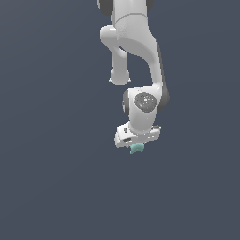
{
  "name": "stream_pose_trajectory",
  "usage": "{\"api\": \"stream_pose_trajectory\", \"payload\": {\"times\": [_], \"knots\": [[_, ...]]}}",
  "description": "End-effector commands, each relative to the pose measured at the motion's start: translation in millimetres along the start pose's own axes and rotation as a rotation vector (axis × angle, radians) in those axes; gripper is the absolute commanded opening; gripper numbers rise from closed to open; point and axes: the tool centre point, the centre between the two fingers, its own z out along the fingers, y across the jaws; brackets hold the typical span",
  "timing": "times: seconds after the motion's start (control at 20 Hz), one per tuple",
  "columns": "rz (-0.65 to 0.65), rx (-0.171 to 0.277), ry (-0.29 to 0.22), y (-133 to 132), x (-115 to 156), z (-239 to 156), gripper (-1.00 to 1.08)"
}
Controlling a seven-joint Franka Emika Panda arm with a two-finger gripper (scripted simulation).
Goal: Pick up the object and move it to a goal position.
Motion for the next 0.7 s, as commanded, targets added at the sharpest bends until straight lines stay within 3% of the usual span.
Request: {"api": "stream_pose_trajectory", "payload": {"times": [0.0, 0.65], "knots": [[0.000, 0.000, 0.002, -2.2, 2.2, -16.7, -1.00], [-0.001, 0.000, 0.002, -19.5, 18.4, -146.6, -1.00]]}}
